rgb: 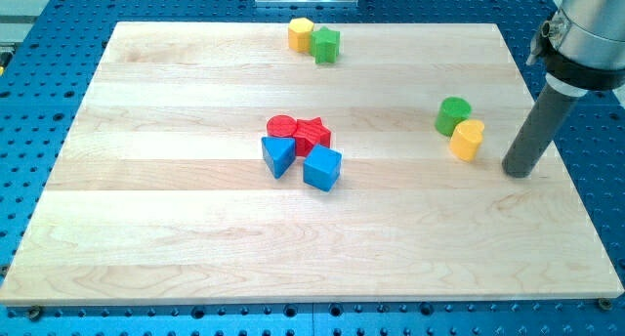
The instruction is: Push the green circle and the heart towards the top side of the board
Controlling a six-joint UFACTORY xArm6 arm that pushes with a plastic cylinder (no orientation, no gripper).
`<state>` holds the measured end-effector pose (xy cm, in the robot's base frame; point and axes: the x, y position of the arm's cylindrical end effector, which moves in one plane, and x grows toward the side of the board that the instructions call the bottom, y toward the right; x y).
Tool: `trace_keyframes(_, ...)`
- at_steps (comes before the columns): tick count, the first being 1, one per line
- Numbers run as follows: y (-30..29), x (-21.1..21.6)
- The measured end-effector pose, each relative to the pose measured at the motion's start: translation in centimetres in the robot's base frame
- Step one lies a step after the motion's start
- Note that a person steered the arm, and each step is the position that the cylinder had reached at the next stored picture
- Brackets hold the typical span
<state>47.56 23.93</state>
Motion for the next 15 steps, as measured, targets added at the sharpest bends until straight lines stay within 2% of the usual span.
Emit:
trace_keyframes(2, -4.9, 1.4)
trace_keyframes(3, -5.7, 0.6)
trace_keyframes(4, -5.8, -4.5)
trace_keyframes(5, -5.8, -6.0)
trace_keyframes(6, -5.8, -4.8)
trace_keyframes(7, -5.6, 0.9)
trace_keyframes(8, -2.4, 3.8)
trace_keyframes(9, 1.6, -1.0)
trace_keyframes(10, 0.0, -4.5)
trace_keyframes(11, -6.9, -6.4)
trace_keyframes(12, -9.4, -6.4)
trace_keyframes(15, -9.6, -7.4)
